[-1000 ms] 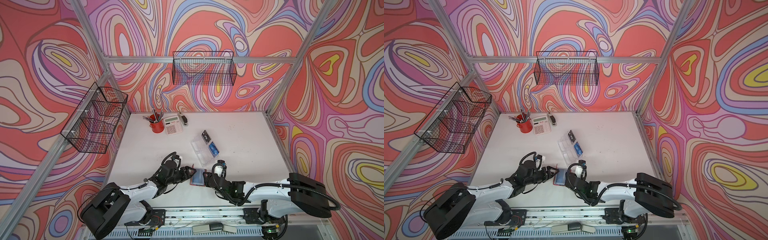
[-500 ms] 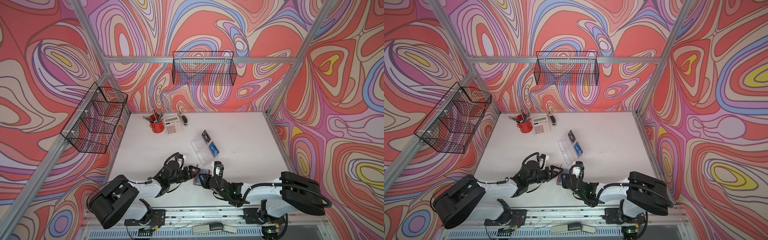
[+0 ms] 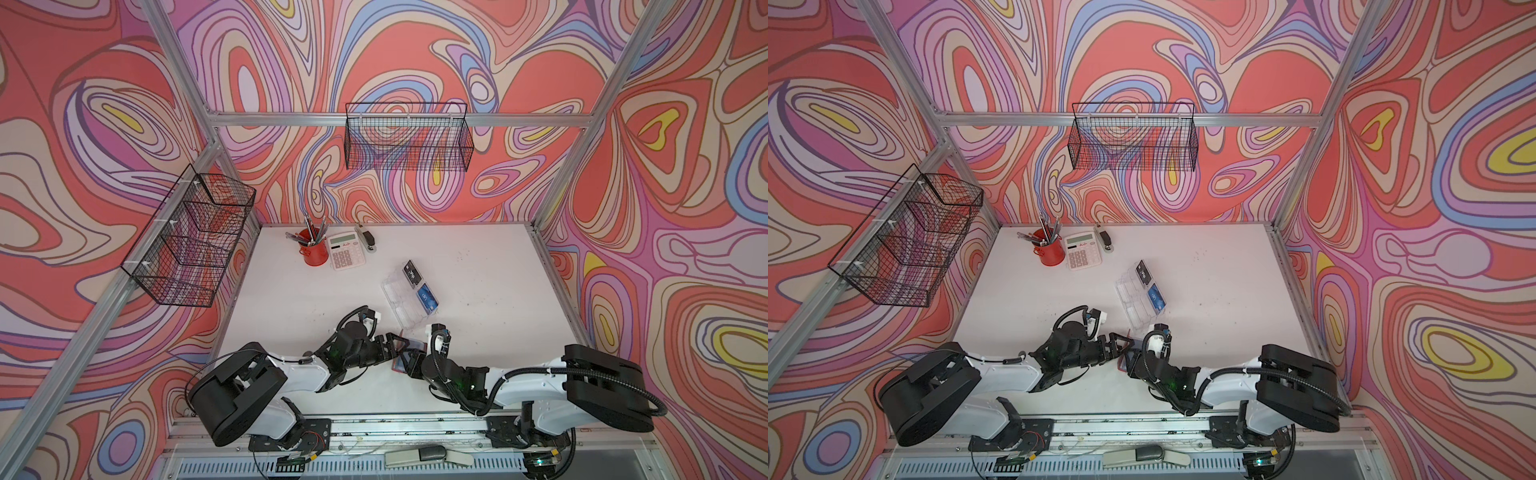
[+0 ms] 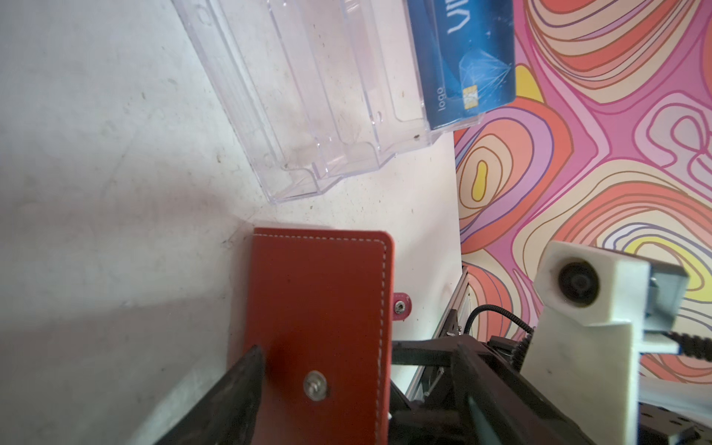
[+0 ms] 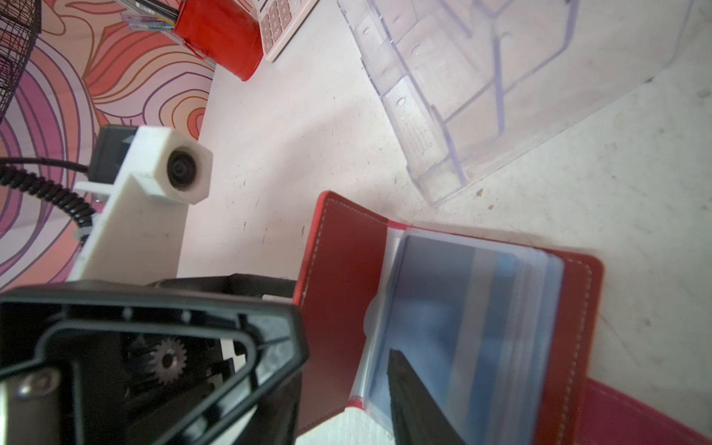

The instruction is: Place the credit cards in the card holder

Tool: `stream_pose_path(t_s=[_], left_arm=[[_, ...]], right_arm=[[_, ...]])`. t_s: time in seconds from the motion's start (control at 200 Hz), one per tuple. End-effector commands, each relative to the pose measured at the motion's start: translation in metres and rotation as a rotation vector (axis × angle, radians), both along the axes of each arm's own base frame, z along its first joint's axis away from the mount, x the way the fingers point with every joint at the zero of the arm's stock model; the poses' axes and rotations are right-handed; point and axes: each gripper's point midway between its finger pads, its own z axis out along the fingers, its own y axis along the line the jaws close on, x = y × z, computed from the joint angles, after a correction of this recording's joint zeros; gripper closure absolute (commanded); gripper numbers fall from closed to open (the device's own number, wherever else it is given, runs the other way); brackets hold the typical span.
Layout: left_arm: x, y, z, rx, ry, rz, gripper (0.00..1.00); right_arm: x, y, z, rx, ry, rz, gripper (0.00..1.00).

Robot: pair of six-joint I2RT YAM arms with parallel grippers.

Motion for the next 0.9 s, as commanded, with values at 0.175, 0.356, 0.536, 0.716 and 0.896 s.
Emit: stream_pose_path(t_s=[0.175, 0.356, 0.536, 0.716, 0.896], left_arm=[[0.005, -0.007, 0.011, -0.046, -0.041, 0.005, 0.21], [0.004, -0.015, 0.025, -0.062, -0.068, -0.017, 0.21], [-0.004, -0.026, 0.028, -0.043, -0.088, -0.059, 0.21], [-0.007, -0.029, 0.022, -0.046, -0.076, -0.067, 0.21], [-0.009, -0.034, 0.018, -0.061, -0.062, -0.079, 0.21]], right_arm=[[-0.001, -0.015, 0.01, 0.047, -0.026, -0.04, 0.57], [-0.001, -0.017, 0.012, 0.049, -0.033, -0.038, 0.55], [-0.001, -0.02, 0.014, 0.061, -0.04, -0.047, 0.54], [-0.001, -0.021, 0.013, 0.055, -0.038, -0.048, 0.53], [-0.001, -0.024, 0.005, 0.029, -0.025, -0.062, 0.57]])
